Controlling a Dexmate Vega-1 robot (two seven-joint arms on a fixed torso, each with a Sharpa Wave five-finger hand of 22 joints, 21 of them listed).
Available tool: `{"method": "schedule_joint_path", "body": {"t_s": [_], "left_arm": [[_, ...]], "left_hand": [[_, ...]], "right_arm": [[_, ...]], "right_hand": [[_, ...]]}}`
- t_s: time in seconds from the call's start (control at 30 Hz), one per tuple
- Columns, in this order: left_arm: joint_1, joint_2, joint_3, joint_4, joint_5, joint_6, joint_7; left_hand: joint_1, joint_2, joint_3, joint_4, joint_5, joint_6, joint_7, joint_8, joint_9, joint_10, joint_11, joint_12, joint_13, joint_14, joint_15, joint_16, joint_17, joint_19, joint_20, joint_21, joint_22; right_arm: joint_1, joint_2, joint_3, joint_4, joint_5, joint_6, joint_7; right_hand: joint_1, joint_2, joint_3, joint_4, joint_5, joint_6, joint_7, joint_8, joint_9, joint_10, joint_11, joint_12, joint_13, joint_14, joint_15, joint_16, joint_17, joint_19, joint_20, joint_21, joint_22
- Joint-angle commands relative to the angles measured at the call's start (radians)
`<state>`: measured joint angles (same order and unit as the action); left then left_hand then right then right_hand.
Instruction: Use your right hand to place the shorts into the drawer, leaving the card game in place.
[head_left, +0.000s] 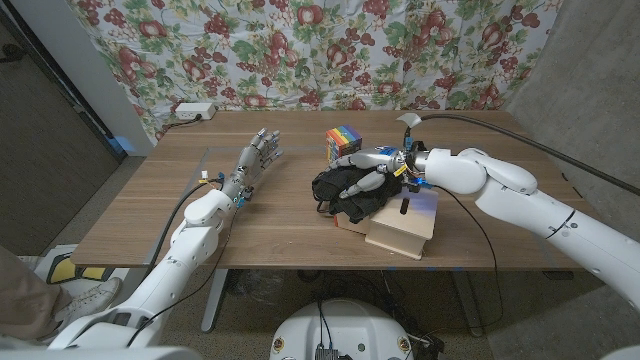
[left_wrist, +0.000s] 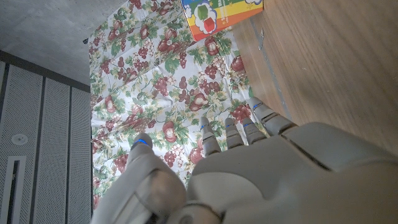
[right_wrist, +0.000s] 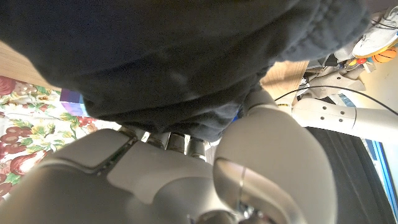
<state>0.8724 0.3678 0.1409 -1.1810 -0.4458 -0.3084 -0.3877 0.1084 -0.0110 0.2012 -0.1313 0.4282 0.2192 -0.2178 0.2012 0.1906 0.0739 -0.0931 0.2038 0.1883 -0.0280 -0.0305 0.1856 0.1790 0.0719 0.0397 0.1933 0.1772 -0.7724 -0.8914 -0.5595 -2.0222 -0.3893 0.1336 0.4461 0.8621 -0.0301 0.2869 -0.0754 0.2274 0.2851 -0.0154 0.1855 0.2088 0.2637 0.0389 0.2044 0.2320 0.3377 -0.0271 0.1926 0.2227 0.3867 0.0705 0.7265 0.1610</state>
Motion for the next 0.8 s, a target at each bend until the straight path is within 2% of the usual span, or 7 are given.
{"method": "schedule_joint_path", "body": {"t_s": [0.03, 0.1, 0.3, 0.4, 0.53, 0.8], "left_arm": [[0.017, 0.003, 0.0, -0.021, -0.002, 0.004, 0.012], [0.021, 0.002, -0.001, -0.025, -0.003, 0.003, 0.016], [0.022, 0.004, 0.0, -0.025, -0.003, 0.003, 0.018], [0.016, 0.001, 0.002, -0.017, -0.004, -0.001, 0.017], [0.01, -0.001, 0.004, -0.01, -0.004, -0.002, 0.014], [0.004, -0.001, 0.005, -0.001, -0.002, 0.0, 0.013]], "left_hand": [[0.009, 0.006, 0.003, -0.003, 0.001, 0.008, -0.002, 0.0, 0.003, 0.001, -0.007, 0.003, 0.004, -0.006, -0.004, 0.004, 0.003, 0.001, -0.007, 0.004, 0.002], [0.009, 0.006, 0.003, -0.003, 0.001, 0.008, -0.002, 0.0, 0.003, 0.0, -0.007, 0.003, 0.004, -0.007, -0.003, 0.004, 0.003, 0.001, -0.008, 0.004, 0.002], [0.01, 0.006, 0.003, -0.003, 0.001, 0.008, -0.002, 0.0, 0.003, -0.001, -0.007, 0.002, 0.004, -0.007, -0.003, 0.004, 0.003, 0.001, -0.009, 0.004, 0.002], [0.01, 0.006, 0.003, -0.003, 0.0, 0.008, -0.002, 0.0, 0.003, -0.001, -0.007, 0.002, 0.004, -0.008, -0.003, 0.004, 0.003, 0.001, -0.008, 0.004, 0.002], [0.01, 0.006, 0.003, -0.003, 0.0, 0.007, -0.002, 0.0, 0.003, 0.0, -0.007, 0.003, 0.004, -0.007, -0.004, 0.004, 0.003, 0.0, -0.007, 0.004, 0.002], [0.011, 0.006, 0.003, -0.003, 0.0, 0.008, -0.002, 0.0, 0.003, 0.002, -0.007, 0.003, 0.004, -0.013, -0.01, 0.002, 0.004, 0.0, -0.012, 0.004, 0.002]], "right_arm": [[-0.007, -0.014, 0.013, -0.01, 0.022, 0.009, 0.008], [-0.008, -0.015, 0.012, -0.012, 0.019, 0.01, 0.008], [-0.008, -0.017, 0.016, -0.015, 0.024, 0.014, 0.01], [-0.008, -0.017, 0.02, -0.012, 0.031, 0.022, 0.005], [-0.004, -0.015, 0.019, -0.01, 0.035, 0.024, 0.008], [0.001, -0.01, 0.022, -0.005, 0.04, 0.033, 0.001]], "right_hand": [[-0.017, 0.001, -0.001, 0.002, 0.008, 0.005, -0.008, 0.01, 0.0, 0.007, -0.007, 0.005, -0.003, 0.006, 0.013, 0.004, -0.003, 0.003, 0.008, -0.012, 0.002], [-0.019, 0.005, 0.002, 0.001, 0.014, -0.02, -0.019, 0.002, -0.001, 0.003, -0.015, 0.005, -0.007, 0.005, 0.021, 0.003, -0.007, 0.002, 0.016, -0.022, 0.002], [-0.016, 0.012, 0.008, -0.002, 0.019, -0.025, -0.033, 0.003, -0.003, 0.001, -0.02, 0.005, -0.011, 0.0, 0.028, 0.001, -0.011, -0.003, 0.029, -0.033, 0.002], [-0.012, 0.015, 0.015, -0.008, 0.025, -0.008, -0.058, 0.011, -0.004, 0.007, -0.022, 0.009, -0.015, 0.001, 0.033, 0.001, -0.016, -0.005, 0.035, -0.044, 0.002], [-0.008, 0.017, 0.019, -0.012, 0.028, -0.005, -0.059, 0.013, -0.005, 0.011, -0.036, 0.01, -0.017, 0.003, 0.027, 0.001, -0.019, -0.003, 0.034, -0.05, 0.002], [0.003, 0.021, 0.028, -0.022, 0.035, -0.003, -0.058, 0.014, -0.006, 0.017, -0.035, 0.013, -0.021, 0.005, 0.018, 0.001, -0.023, -0.006, 0.032, -0.063, 0.002]]}}
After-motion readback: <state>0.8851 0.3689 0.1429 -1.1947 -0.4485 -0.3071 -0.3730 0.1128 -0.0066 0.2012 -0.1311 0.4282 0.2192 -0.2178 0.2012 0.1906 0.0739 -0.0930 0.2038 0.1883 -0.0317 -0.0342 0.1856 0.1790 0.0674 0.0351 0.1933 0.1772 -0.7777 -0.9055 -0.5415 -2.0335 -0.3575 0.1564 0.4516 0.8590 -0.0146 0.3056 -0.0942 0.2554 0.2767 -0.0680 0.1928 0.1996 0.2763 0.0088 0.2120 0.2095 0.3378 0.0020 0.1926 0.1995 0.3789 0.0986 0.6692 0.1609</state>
